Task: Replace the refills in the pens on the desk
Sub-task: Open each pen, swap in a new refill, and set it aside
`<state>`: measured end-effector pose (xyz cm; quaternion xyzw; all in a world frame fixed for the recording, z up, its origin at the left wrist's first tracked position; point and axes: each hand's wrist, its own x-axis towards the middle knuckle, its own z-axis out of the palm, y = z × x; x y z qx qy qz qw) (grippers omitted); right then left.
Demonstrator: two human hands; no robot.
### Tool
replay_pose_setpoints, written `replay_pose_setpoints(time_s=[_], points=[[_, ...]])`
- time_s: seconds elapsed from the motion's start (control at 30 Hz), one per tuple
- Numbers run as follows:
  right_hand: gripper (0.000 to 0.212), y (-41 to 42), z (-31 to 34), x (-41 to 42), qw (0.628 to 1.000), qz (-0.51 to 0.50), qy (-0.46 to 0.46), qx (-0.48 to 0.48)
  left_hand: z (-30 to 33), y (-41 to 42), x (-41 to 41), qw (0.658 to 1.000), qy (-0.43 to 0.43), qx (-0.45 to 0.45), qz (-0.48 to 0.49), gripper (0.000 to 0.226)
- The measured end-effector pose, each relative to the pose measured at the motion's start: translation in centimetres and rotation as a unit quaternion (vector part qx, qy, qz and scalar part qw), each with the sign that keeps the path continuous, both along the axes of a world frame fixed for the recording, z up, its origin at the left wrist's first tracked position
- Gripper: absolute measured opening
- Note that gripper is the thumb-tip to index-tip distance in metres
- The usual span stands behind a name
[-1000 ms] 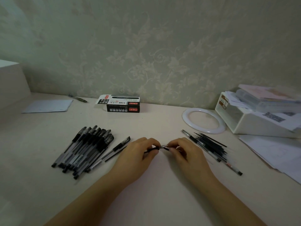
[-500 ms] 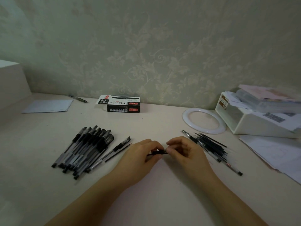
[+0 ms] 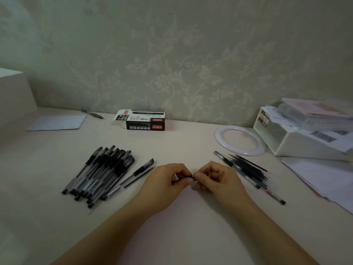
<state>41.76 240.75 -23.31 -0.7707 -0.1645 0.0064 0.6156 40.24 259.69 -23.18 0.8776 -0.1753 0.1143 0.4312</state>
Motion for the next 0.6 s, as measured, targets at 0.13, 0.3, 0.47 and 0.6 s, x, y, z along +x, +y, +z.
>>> replay_pose_setpoints(time_s=[0.13, 0.3, 0.47, 0.6], points=[[0.01, -0.02, -0.01, 0.01, 1.0, 0.002, -0.002, 0.004, -0.05, -0.11, 0.27, 0.999, 0.028, -0.027, -0.007, 0.01], [0.012, 0.0, 0.03, -0.07, 1.0, 0.0, 0.0, -0.007, -0.04, 0.01, 0.28, 0.999, 0.04, -0.031, -0.007, 0.012], [0.013, -0.02, 0.07, -0.14, 1.0, 0.004, 0.002, -0.013, -0.08, -0.03, 0.27, 0.998, 0.042, -0.039, -0.004, 0.012], [0.012, 0.05, 0.19, -0.23, 1.0, 0.002, 0.0, -0.019, 0.19, -0.11, 0.12, 0.999, 0.029, -0.02, -0.005, 0.013]])
